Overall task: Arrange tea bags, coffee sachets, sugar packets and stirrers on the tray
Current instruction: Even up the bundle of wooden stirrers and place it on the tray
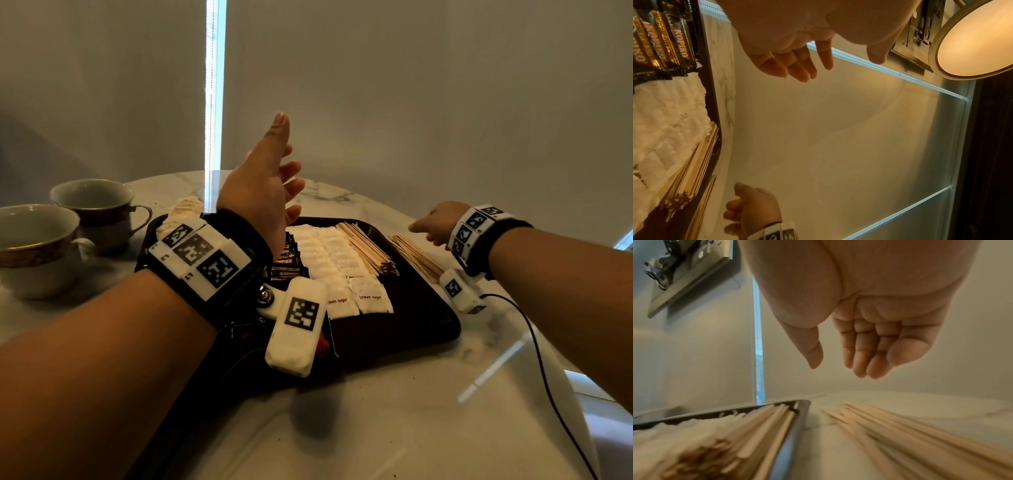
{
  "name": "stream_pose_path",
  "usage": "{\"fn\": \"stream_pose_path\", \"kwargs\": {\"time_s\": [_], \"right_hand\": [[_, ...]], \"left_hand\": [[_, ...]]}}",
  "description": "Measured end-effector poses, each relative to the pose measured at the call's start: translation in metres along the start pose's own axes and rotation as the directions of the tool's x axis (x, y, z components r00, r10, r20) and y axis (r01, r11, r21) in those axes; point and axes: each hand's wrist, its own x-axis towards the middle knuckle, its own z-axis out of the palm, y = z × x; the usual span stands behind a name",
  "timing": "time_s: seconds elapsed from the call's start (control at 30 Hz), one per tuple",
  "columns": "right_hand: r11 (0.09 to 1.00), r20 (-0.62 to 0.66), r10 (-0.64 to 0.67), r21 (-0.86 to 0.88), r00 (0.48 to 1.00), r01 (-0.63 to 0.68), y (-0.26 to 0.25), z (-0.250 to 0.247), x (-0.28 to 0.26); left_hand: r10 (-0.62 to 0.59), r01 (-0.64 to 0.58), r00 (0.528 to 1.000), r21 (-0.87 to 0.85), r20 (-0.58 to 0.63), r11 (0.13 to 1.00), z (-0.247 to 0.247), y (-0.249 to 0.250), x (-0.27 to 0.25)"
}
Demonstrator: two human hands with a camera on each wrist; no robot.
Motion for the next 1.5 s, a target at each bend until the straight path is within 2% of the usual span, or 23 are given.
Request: {"fn": "stream_pose_path", "kwargs": {"time_s": [0.13, 0.27, 0.33, 0.53, 0.73, 0.9, 1.07, 1.5], "right_hand": [[0.981, 0.075, 0.121, -0.159, 0.99, -0.108, 0.022, 0.006, -0.002], [0.961, 0.182, 0.149, -0.258, 0.972, -0.099, 0.027, 0.021, 0.001], [0.944, 0.173, 0.119, -0.325, 0.978, -0.057, 0.023, 0.024, 0.001], [0.929, 0.111, 0.053, -0.371, 0.992, -0.008, 0.012, 0.025, 0.006], [0.923, 0.07, 0.041, -0.384, 0.997, -0.011, 0.008, 0.029, 0.006], [0.851, 0.024, 0.065, -0.523, 0.998, -0.043, 0.007, 0.027, -0.005], [0.897, 0.067, 0.135, -0.433, 0.989, -0.093, 0.027, 0.027, -0.004], [0.907, 0.096, 0.039, -0.422, 0.995, 0.006, 0.037, 0.026, -0.005]], "left_hand": [[-0.003, 0.003, 1.0, 0.002, 0.003, 1.0, 0.0, -0.003, 0.001], [-0.003, 0.003, 1.0, 0.002, 0.004, 1.0, 0.001, -0.005, 0.002], [-0.001, 0.001, 1.0, 0.006, 0.007, 1.0, 0.001, -0.005, 0.002], [0.005, -0.005, 1.0, 0.009, 0.007, 1.0, 0.0, -0.006, 0.003], [0.009, -0.009, 1.0, -0.003, 0.006, 1.0, 0.0, -0.004, 0.002], [0.017, -0.017, 1.0, -0.005, 0.012, 1.0, 0.001, -0.001, 0.0], [0.01, -0.01, 1.0, -0.014, 0.007, 1.0, 0.001, 0.001, -0.001], [0.004, -0.004, 1.0, 0.001, 0.019, 1.0, 0.0, -0.004, 0.002]]}}
